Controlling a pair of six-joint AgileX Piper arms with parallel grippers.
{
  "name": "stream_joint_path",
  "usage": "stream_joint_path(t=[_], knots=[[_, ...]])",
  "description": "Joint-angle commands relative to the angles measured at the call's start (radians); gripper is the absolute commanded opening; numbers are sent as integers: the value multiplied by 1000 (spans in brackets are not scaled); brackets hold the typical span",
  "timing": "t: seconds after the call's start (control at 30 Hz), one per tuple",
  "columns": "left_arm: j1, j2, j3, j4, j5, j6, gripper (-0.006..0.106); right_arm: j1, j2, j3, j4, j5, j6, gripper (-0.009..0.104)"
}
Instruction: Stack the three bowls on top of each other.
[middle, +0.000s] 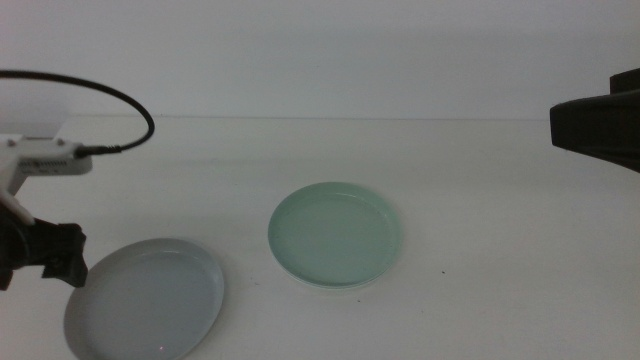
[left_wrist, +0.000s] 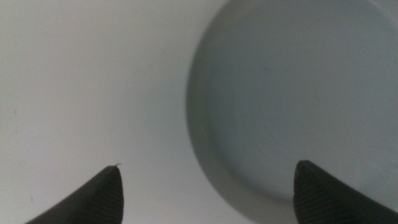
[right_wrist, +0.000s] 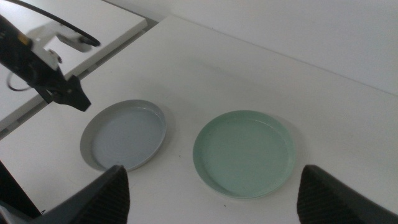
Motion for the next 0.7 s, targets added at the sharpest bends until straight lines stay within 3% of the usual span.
stream_joint_path(t=[0.0, 0.43, 0.53, 0.67], knots=[[2, 49, 16, 27, -77, -13, 94, -3, -1, 3, 5, -13, 0, 93], [2, 291, 90, -22, -312, -6, 91, -3, -1, 3, 5, -13, 0, 93], [2, 301, 90, -24, -312, -6, 81, -3, -1, 3, 5, -13, 0, 93], [2, 313, 90, -31, -309, -9, 49, -3, -1, 3, 5, -13, 0, 93]])
